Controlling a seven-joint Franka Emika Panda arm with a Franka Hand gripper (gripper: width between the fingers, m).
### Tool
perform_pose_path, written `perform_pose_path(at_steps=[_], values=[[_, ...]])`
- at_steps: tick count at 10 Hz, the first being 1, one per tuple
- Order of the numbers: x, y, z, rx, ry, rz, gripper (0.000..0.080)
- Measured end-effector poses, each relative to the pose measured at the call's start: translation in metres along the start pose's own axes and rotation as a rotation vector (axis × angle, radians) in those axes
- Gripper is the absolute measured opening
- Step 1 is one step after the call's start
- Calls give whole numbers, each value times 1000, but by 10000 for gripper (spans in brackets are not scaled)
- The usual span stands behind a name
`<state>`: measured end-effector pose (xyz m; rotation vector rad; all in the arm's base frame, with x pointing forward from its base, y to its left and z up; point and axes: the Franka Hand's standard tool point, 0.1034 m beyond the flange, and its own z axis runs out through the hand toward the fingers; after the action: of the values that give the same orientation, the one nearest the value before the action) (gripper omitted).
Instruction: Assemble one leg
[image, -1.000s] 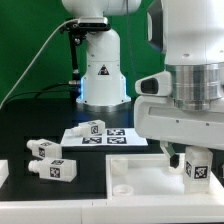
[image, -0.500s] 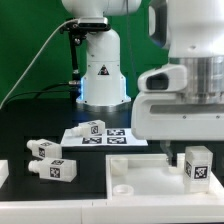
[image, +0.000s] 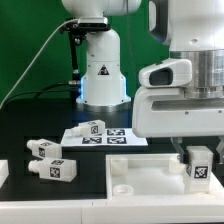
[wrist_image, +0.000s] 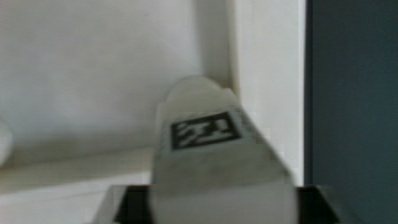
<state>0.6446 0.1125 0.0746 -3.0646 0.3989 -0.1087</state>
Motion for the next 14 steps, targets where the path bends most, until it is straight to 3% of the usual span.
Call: perform_pose_path(at_steps=[1,5,7,8,10,11,12,13,14], values=[[0,0,0,-1,0,53,289],[-1,2,1,-24,11,710,289],[-1,3,1,-19,-16,1084,289],[-1,4,0,-14,-21,1148,289],[-1,4,1,-14,-22,1105,289],[-1,4,1,-13,-21,1097,471],[1,3,-1,-5,-14,867,587],[-1,1,0,-5,-21,652,587],[-5,-4,-1,-4,-35,491,637]])
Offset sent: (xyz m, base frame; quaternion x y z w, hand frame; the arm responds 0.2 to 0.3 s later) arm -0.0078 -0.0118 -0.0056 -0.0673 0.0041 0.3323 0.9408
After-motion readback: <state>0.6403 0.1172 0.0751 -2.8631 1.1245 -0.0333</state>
